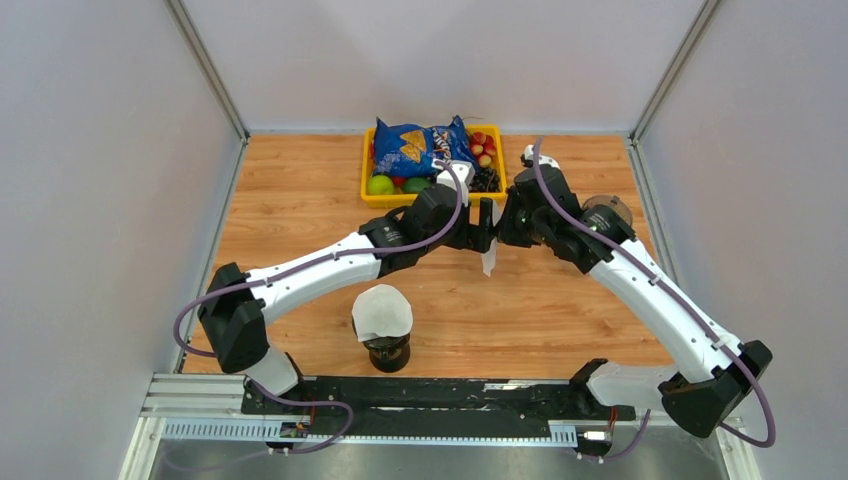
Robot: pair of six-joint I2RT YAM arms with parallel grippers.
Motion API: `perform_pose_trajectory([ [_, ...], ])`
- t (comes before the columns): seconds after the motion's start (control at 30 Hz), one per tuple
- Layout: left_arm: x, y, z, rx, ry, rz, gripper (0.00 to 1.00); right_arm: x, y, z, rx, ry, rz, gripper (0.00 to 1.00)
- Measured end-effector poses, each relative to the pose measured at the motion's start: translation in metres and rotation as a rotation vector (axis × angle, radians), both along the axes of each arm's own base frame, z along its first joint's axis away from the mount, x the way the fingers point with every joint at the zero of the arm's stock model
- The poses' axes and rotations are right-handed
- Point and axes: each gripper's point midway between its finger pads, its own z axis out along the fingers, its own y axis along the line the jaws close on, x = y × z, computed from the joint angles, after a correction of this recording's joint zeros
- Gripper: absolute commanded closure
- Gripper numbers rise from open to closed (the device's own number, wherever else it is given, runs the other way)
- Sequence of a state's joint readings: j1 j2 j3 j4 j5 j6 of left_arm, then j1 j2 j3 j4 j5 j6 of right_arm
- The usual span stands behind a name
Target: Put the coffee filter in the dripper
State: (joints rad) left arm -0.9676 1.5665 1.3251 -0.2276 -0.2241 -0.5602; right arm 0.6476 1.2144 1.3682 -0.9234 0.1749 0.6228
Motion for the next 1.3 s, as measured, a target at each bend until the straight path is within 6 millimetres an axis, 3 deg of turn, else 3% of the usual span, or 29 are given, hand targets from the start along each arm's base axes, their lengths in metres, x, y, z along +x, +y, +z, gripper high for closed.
perform_pose_trajectory([
  [0.23, 0.001, -0.004, -0.019, 0.020, 0.041, 0.010, 0.05, -0.002, 0.000, -0.019, -0.026, 0.037, 0.002, 1.00],
  [0.5, 0.006, -0.001, -0.018, 0.008, 0.043, 0.059, 0.39, -0.008, 0.005, -0.018, 0.009, 0.029, 0.039, 1.00],
  [0.63, 0.008, 0.001, -0.017, 0.005, 0.043, 0.078, 0.63, -0.011, 0.006, -0.018, 0.022, 0.023, 0.052, 1.00],
  [0.77, 0.009, 0.002, -0.017, 0.010, 0.036, 0.086, 0.78, -0.013, 0.004, -0.023, 0.013, 0.032, 0.054, 1.00],
  [0.9, 0.010, 0.004, -0.017, 0.020, 0.022, 0.099, 0.82, -0.012, 0.003, -0.024, 0.003, 0.027, 0.056, 1.00],
  [1.3, 0.007, 0.017, -0.025, 0.193, -0.062, 0.025, 0.80, -0.004, -0.015, -0.028, -0.129, 0.019, 0.019, 1.00],
])
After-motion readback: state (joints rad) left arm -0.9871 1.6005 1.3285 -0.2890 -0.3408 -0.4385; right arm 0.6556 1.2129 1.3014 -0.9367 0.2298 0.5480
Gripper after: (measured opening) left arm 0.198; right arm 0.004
